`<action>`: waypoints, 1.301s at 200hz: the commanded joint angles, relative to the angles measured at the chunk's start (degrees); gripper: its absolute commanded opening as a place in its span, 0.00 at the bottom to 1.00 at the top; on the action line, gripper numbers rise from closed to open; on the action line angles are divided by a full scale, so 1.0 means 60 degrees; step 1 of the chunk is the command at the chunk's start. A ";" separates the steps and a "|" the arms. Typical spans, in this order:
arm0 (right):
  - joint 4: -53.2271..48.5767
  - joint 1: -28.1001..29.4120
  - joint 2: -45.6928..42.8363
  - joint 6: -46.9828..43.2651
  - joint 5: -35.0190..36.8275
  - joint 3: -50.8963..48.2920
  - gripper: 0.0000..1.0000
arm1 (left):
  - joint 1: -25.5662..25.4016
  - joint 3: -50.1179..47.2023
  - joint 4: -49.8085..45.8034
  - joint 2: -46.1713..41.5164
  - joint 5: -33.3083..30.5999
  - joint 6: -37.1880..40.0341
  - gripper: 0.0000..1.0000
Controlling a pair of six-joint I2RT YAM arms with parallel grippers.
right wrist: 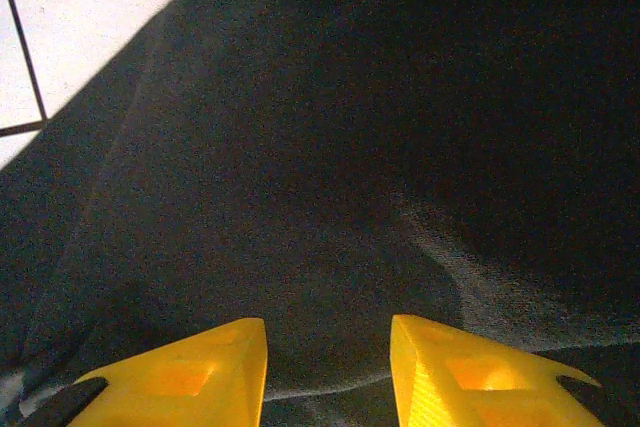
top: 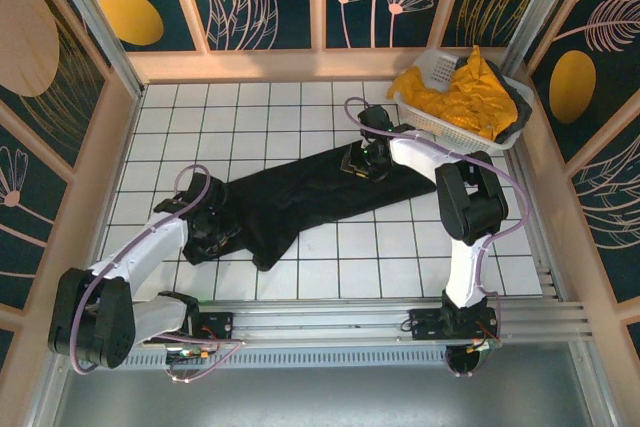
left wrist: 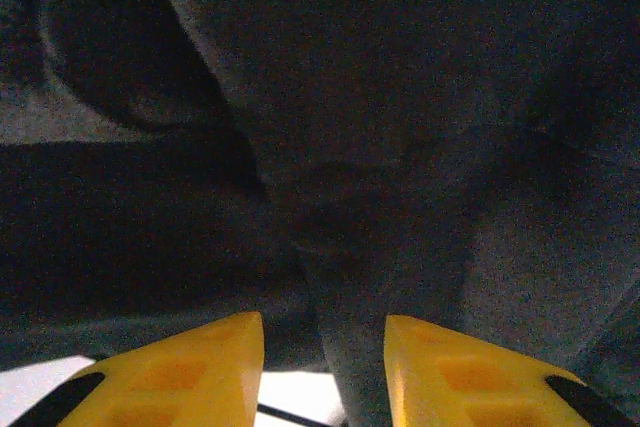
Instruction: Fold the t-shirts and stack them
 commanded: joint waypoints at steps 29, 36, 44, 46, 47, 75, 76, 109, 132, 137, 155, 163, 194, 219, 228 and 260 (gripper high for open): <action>-0.0137 0.0045 -0.0181 -0.0009 -0.0179 0.0095 0.38 | 0.0052 -0.0311 0.0977 0.0392 -0.0025 0.0062 0.35; -0.0130 0.0039 -0.0181 0.0000 -0.0179 0.0076 0.38 | 0.0060 -0.0312 0.1074 0.0500 0.0072 0.0042 0.34; -0.0133 0.0039 -0.0181 0.0007 -0.0165 0.0072 0.38 | 0.0059 -0.0306 0.1128 0.0640 0.0148 0.0061 0.33; -0.0138 0.0043 -0.0181 0.0007 -0.0164 0.0083 0.38 | 0.0060 -0.0315 0.1129 0.0681 0.0166 0.0070 0.33; -0.0139 0.0041 -0.0181 0.0007 -0.0164 0.0084 0.38 | 0.0063 -0.0324 0.1129 0.0698 0.0162 0.0079 0.33; -0.0142 0.0040 -0.0151 0.0014 -0.0122 0.0144 0.38 | 0.0061 -0.0366 0.1187 0.0816 0.0100 0.0168 0.33; -0.0141 0.0040 -0.0144 0.0018 -0.0121 0.0144 0.39 | 0.0056 -0.0364 0.1195 0.0816 0.0092 0.0172 0.33; -0.0106 0.0048 -0.0152 0.0095 -0.0134 0.0086 0.38 | 0.0059 -0.0355 0.1379 0.0932 0.0099 0.0190 0.22; -0.0095 0.0039 -0.0165 0.0110 -0.0105 0.0032 0.39 | 0.0062 -0.0276 0.1350 0.0885 0.0013 0.0217 0.11; -0.0084 0.0039 -0.0166 0.0110 -0.0098 0.0033 0.39 | 0.0055 -0.0257 0.1309 0.0882 -0.0002 0.0219 0.08; -0.0066 0.0039 -0.0147 0.0124 -0.0091 -0.0005 0.38 | 0.0056 -0.0192 0.1215 0.0854 -0.0096 0.0293 0.00; -0.0048 0.0039 -0.0151 0.0137 -0.0091 -0.0002 0.39 | 0.0052 -0.0144 0.1123 0.0833 -0.0154 0.0329 0.00; -0.0043 0.0029 -0.0025 0.0098 -0.0036 0.0019 0.39 | 0.0054 0.0287 0.0429 0.0359 -0.0574 0.0336 0.00; -0.0116 -0.0048 0.0256 0.0029 0.0175 0.0015 0.38 | 0.0058 0.0752 -0.0274 -0.0044 -0.0830 0.0329 0.00; -0.0157 -0.0092 0.0379 0.0017 0.0256 -0.0001 0.38 | 0.0052 0.0836 -0.0438 -0.0117 -0.0888 0.0330 0.00; -0.0256 -0.0206 0.0637 -0.0092 0.0508 -0.0033 0.38 | 0.0071 0.1194 -0.0915 -0.0136 -0.1051 0.0423 0.00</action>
